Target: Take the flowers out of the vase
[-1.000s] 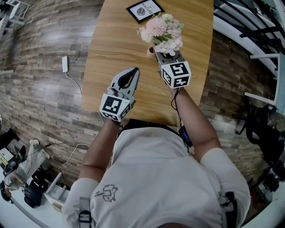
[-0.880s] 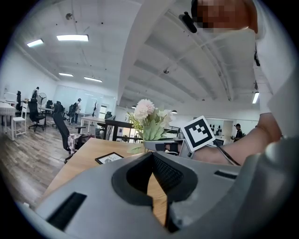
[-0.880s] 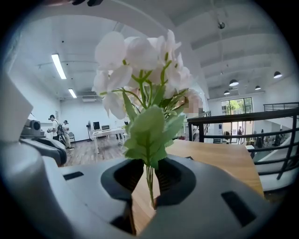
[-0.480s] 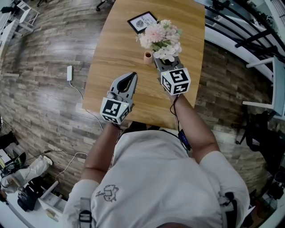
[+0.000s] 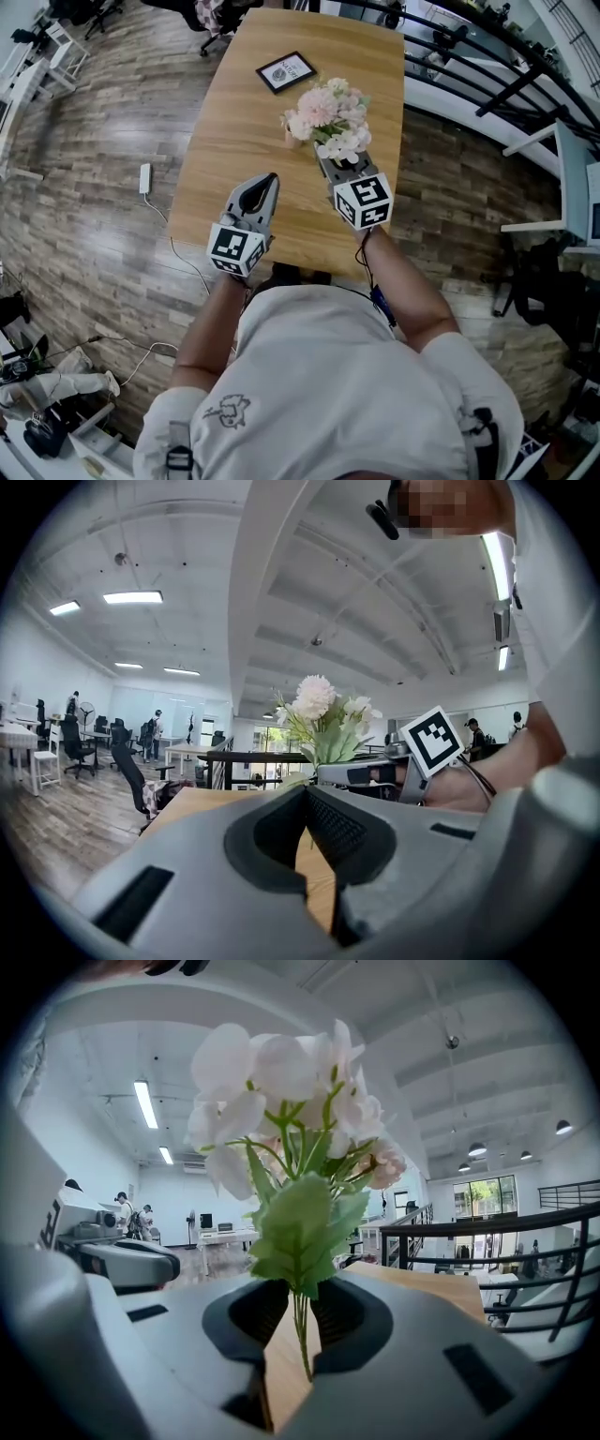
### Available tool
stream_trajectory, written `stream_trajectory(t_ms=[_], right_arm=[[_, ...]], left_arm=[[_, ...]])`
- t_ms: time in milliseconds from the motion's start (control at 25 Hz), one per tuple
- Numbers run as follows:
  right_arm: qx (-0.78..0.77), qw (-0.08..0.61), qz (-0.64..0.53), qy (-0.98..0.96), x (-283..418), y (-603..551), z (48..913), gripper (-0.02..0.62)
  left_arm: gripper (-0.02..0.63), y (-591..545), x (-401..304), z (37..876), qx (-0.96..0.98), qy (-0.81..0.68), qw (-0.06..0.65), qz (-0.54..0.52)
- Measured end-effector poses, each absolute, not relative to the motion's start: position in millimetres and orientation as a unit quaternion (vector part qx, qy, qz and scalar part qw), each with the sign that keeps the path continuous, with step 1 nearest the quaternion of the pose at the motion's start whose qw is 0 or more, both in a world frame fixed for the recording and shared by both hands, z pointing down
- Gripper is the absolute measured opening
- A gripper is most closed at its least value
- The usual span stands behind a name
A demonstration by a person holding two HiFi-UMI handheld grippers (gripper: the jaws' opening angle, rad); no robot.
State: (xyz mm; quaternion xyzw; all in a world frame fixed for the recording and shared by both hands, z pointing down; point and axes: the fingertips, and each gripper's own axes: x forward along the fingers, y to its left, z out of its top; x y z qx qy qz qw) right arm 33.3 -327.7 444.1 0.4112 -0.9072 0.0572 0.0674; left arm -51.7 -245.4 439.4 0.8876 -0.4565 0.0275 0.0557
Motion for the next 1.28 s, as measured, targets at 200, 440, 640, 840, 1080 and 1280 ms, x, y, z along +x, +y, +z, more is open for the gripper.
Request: stream_trajectory(t_ms=[200,440,640,840,1080,1280], right_arm=[[0.402,0.076,0.056,-0.911,56,-290,450,0.075],[0.399,0.075,0.062,-0.912,71,-253,456,0.074],[0.394,0.068,0.059,-0.914,62,-222,449,0.074],[0.398,0.068,0.05,-0.914,47,-193,442,0.074],[0.425,0.051,0.051,-0.902,22,-166,422,0.074],[0.436,0.039,0.045,-0.898,-5,-134,413,0.074]], left_arm=[[0.004,-214,-34,434,0.888,-0.456,0.059,0.019],[0.003,-183,-21,434,0.894,-0.445,0.052,0.025],[0.004,-168,-31,430,0.898,-0.437,0.043,0.023],[0.005,-152,-46,420,0.907,-0.419,0.032,0.018],[0.003,-125,-81,405,0.92,-0.391,0.026,0.017],[0.004,-102,-110,402,0.928,-0.371,0.027,0.009]])
